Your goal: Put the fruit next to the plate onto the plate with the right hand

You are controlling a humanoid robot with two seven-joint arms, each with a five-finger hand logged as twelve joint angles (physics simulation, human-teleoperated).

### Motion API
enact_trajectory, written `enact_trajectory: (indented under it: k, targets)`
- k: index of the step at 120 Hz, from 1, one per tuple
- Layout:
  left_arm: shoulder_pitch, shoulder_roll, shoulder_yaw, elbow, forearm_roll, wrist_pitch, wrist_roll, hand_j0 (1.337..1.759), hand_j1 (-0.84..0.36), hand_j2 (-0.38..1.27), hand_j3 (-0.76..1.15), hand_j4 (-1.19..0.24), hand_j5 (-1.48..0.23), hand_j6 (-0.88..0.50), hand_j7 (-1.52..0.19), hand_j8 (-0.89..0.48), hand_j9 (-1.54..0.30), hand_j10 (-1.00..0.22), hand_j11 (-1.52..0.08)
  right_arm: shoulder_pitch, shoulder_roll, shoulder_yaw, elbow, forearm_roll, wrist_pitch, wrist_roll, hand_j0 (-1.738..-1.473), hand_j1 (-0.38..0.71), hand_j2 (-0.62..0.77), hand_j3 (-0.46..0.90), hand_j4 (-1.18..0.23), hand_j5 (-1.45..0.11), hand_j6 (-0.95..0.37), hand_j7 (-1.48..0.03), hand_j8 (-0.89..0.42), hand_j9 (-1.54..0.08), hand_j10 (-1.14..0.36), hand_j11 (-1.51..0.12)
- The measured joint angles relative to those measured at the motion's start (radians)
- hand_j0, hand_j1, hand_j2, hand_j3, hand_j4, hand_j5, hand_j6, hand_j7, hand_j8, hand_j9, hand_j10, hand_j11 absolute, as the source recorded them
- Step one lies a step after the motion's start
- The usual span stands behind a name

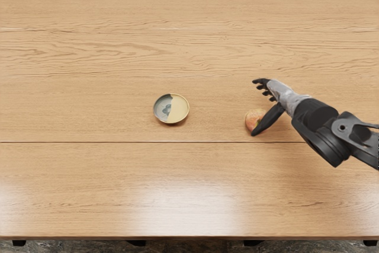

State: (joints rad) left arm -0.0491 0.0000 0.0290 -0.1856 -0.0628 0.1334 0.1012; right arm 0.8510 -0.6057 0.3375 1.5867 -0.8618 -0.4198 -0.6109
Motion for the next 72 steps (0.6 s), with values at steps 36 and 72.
enact_trajectory:
  k: [36,72]
  targets:
    - [0.005,0.000,0.001,0.000,0.000,0.000,0.000,1.658,0.34,0.00,0.00,-0.01,-0.01,-0.01,-0.01,-0.01,-0.01,-0.01,-0.01,-0.017,0.006,0.002,0.009,-0.005,0.065,0.000,-1.658,-0.03,-0.05,0.00,-0.27,-0.34,-0.27,-0.34,-0.27,-0.34,-0.27,-0.34]
    - [0.006,0.000,0.001,0.000,0.000,0.000,0.000,1.658,0.34,0.00,0.00,-0.01,-0.01,-0.01,-0.01,-0.01,-0.01,-0.01,-0.01,-0.017,0.007,0.011,0.010,0.001,0.117,0.000,-1.657,0.17,-0.04,0.00,-0.45,-0.58,-0.45,-0.58,-0.43,-0.58,-0.37,-0.59]
